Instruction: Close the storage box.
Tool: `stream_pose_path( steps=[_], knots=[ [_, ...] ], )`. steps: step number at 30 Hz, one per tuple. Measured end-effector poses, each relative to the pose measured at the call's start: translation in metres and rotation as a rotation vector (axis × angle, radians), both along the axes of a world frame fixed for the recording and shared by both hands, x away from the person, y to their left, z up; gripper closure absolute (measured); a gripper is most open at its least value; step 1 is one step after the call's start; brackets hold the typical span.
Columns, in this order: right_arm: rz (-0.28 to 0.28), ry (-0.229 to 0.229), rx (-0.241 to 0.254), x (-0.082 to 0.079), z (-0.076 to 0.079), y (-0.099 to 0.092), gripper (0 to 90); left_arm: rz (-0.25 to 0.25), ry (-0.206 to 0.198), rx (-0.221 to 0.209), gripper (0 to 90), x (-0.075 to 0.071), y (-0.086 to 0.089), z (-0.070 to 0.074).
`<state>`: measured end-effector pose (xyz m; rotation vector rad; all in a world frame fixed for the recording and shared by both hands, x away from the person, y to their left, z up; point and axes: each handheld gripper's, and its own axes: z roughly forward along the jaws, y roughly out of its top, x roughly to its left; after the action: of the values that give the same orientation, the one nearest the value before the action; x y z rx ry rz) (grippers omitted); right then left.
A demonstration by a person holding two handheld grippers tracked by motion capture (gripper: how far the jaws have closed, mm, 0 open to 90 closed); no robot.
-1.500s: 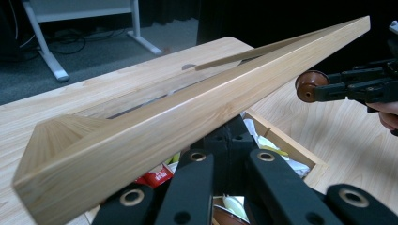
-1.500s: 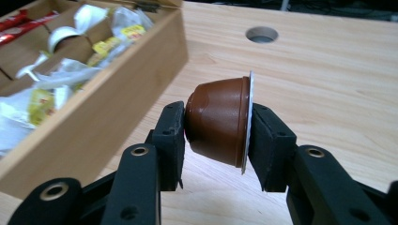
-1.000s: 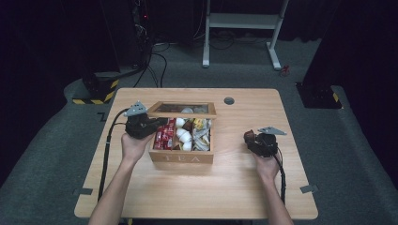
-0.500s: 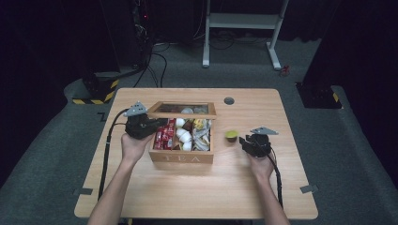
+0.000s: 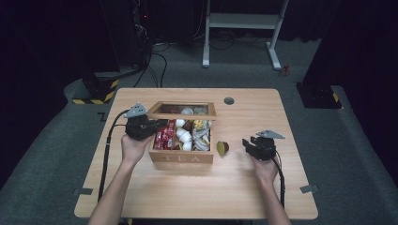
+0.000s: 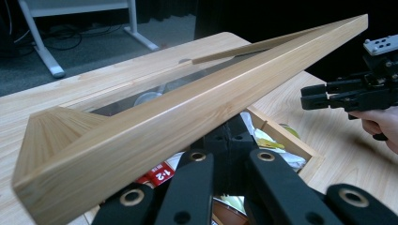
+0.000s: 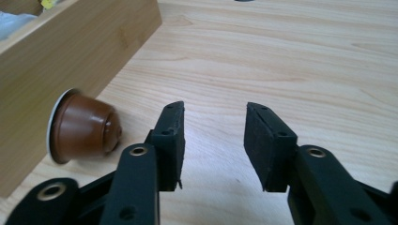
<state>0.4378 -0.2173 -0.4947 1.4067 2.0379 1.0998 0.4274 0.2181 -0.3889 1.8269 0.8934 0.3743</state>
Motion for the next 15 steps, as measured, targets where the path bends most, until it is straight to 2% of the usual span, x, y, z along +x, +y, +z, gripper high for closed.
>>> stream_pose_path(
  steps=[6,11,15],
  knots=[
    [-0.038,0.015,0.016,-0.013,-0.003,-0.017,49.2,-0.005,0.006,-0.003,90.0,-0.003,0.0,-0.004],
    [-0.068,0.056,0.0,-0.021,-0.014,-0.032,45.3,-0.008,0.015,-0.015,90.0,-0.006,0.001,-0.009],
    [-0.086,0.072,-0.011,-0.024,-0.018,-0.036,43.1,-0.01,0.026,-0.024,90.0,-0.008,0.001,-0.012]
  ],
)
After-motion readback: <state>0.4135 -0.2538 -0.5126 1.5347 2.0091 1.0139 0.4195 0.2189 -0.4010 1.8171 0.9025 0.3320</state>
